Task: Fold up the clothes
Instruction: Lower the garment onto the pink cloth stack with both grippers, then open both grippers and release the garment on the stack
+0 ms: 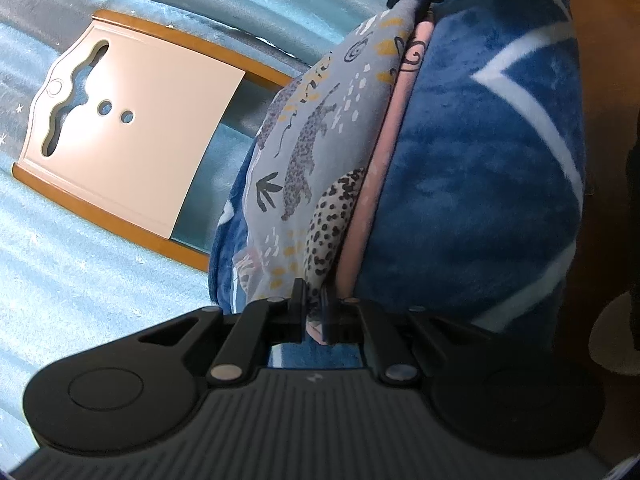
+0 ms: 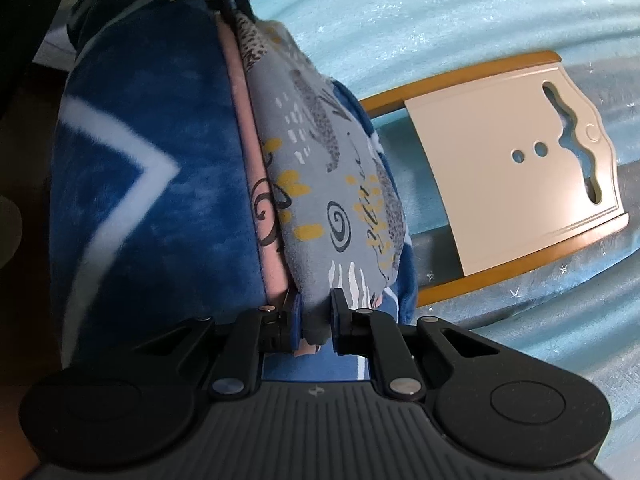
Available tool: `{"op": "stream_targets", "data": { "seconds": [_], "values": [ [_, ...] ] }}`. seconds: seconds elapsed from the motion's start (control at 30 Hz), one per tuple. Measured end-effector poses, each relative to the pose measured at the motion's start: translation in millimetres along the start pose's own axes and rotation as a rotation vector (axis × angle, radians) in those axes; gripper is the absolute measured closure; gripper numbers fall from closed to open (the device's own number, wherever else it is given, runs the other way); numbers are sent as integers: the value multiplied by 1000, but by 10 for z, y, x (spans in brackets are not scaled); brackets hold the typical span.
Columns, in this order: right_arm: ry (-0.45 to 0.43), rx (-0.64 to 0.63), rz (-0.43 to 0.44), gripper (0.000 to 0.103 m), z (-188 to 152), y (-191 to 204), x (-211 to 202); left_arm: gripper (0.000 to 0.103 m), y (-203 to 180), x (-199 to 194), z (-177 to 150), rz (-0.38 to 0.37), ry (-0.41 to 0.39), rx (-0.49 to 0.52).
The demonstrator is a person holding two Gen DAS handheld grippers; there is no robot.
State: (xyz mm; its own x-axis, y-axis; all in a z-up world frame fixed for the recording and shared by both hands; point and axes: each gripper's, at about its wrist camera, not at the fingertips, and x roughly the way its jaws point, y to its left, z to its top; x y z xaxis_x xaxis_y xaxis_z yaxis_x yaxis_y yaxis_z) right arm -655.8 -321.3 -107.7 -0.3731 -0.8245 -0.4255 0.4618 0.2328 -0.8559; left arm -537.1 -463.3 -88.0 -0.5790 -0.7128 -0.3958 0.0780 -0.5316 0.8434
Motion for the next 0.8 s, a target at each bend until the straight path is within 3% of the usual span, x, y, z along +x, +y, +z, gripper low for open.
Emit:
{"op": "stream_targets", "data": {
  "seconds": [0.37,0.47,0.63,0.67,0.7,0.8],
  "values": [
    [30,32,-17,88,-96,-70,-31,98,12,-19,53,3,9,-4],
    [30,-19,-27,80,-67,-18,-30,98,2,-26,51,3,9,-2],
    [-4,-25,-46,79,-7,-2,-66,98,-5,-16,51,4,7,4],
    [-16,-32,-43,81,9,4,-60,98,3,-17,49,13,4,4],
    [-20,-41,-32,91,19,4,-40,98,21,-32,52,23,-1,-4],
    [-28,-58,-67,93,27,-86,40,98,24,-64,67,25,-9,-11]
  ]
}}
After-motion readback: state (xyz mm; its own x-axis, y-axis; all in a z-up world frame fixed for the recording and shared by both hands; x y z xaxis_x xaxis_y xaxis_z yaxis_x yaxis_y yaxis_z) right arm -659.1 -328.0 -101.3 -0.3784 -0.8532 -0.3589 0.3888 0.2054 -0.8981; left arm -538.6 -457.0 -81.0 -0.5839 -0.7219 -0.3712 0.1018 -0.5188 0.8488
